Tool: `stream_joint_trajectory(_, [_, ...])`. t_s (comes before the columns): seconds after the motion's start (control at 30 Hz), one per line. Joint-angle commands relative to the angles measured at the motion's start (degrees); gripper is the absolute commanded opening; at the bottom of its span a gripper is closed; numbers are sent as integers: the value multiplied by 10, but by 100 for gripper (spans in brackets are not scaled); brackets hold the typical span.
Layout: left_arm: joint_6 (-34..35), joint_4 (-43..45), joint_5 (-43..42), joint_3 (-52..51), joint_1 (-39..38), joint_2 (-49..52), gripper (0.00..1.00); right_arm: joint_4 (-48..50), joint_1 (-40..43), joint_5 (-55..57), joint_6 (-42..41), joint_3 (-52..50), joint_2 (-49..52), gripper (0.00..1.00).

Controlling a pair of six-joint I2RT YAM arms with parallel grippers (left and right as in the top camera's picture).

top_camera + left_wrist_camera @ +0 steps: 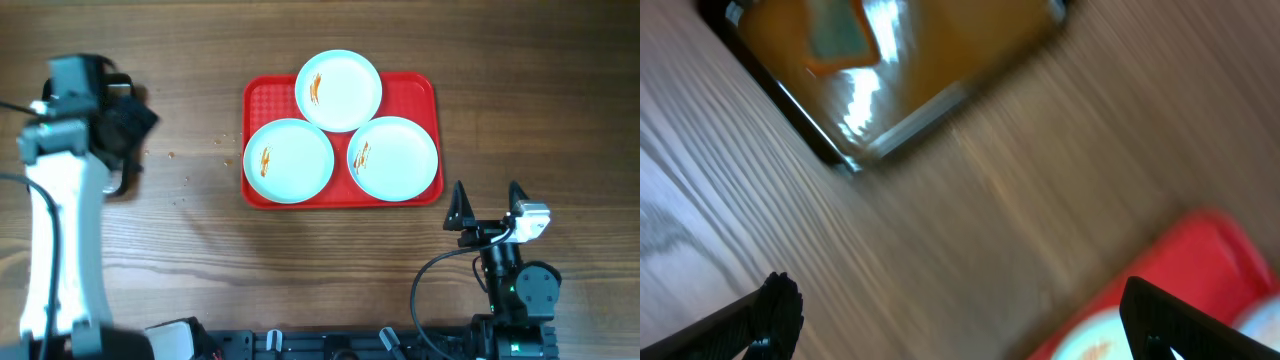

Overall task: Clean dirty plates on tray and stack at the side
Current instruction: 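Reach the left gripper into the black water tray toward the sponge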

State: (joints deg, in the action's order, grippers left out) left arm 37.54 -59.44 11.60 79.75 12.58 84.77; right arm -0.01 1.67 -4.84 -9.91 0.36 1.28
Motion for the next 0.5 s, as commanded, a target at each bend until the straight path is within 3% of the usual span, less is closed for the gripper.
stream_joint_trajectory(0.0, [-7,53,-49,16,89,70,100,2,2,6,8,-1,-3,100])
stream_joint_trajectory(0.1, [-7,94,-62,16,145,121,100,2,2,6,8,-1,-3,100])
stream_joint_trajectory(0.33, [-12,171,-62,16,198,227,99,2,2,6,8,-1,-3,100])
stream_joint_trajectory(0.47, [-13,243,-62,16,200,275,90,2,2,6,8,-1,-3,100])
